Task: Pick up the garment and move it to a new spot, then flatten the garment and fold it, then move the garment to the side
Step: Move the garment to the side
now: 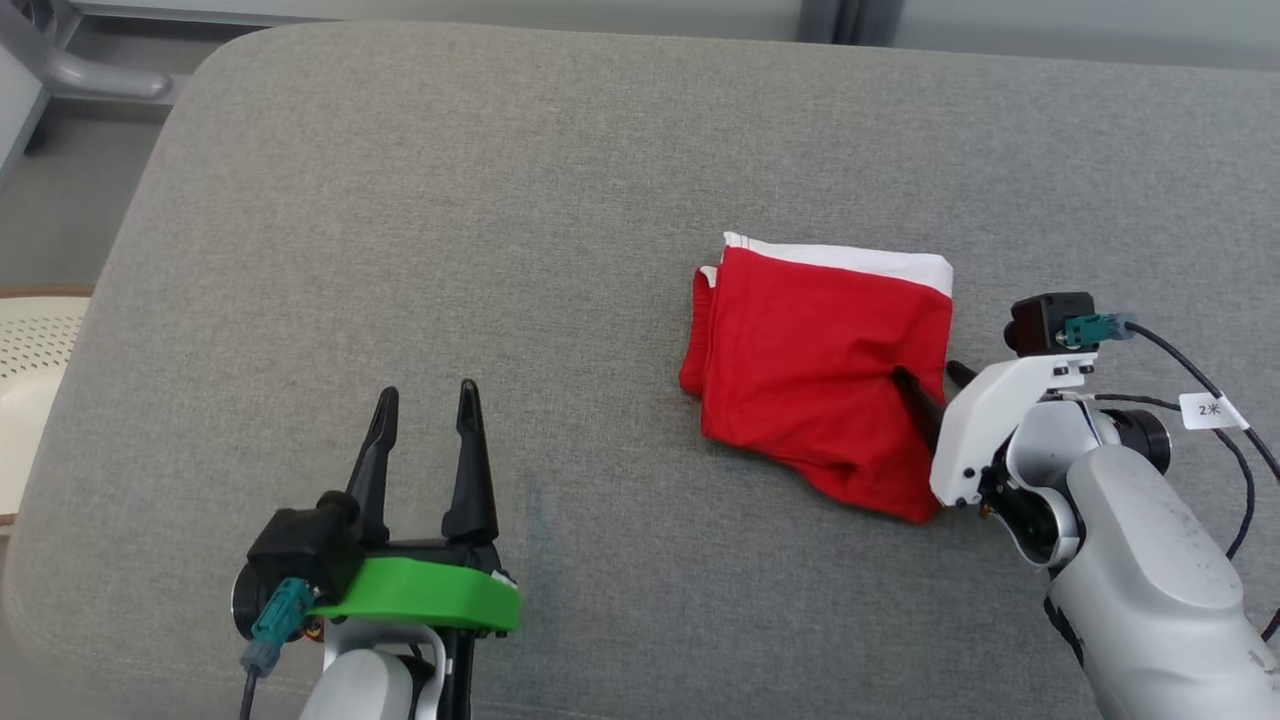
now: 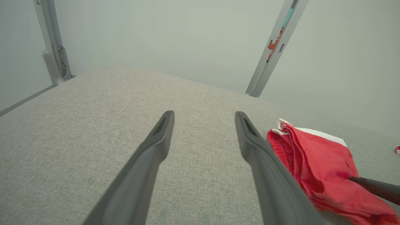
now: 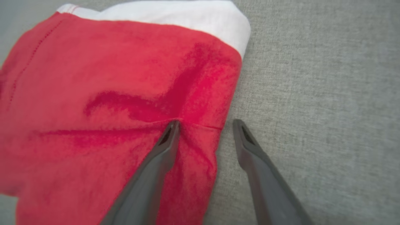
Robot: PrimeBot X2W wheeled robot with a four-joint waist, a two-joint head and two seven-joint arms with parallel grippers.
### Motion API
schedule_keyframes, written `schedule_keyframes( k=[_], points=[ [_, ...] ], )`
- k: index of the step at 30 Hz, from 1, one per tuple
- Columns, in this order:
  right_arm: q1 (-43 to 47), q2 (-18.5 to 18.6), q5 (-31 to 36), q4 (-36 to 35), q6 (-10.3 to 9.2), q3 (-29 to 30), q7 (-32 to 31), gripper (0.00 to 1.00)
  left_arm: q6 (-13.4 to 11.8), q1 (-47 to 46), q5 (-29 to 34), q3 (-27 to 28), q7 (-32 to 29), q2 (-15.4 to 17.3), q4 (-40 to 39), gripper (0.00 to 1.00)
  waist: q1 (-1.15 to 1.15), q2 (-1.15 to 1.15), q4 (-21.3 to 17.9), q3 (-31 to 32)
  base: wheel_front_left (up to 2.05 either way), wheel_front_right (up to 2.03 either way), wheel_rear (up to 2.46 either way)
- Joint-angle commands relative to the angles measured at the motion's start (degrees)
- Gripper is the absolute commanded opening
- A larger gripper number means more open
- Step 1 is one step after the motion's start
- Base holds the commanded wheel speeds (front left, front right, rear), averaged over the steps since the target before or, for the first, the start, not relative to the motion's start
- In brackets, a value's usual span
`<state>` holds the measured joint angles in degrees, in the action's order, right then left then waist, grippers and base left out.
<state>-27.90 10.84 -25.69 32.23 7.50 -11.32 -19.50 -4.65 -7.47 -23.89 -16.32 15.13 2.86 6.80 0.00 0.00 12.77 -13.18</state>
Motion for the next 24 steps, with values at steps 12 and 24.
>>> schedule_keyframes(
  k=[12, 24],
  points=[
    [-3.9, 2.2, 0.8, -0.4, -0.07, -2.9, 5.9, 0.0, 1.2, -3.1, 1.5, -1.7, 0.0, 0.1, -1.2, 1.0, 0.0, 0.0, -13.5, -3.1, 0.0, 0.0, 0.0],
    [-4.4, 2.8, 0.0, -3.4, -0.06, -1.5, 10.1, 0.0, 2.4, -6.3, 4.6, -3.0, -0.5, 1.5, -0.6, 1.0, 0.0, 0.0, -30.5, -7.4, 0.0, 0.0, 0.0]
  ],
)
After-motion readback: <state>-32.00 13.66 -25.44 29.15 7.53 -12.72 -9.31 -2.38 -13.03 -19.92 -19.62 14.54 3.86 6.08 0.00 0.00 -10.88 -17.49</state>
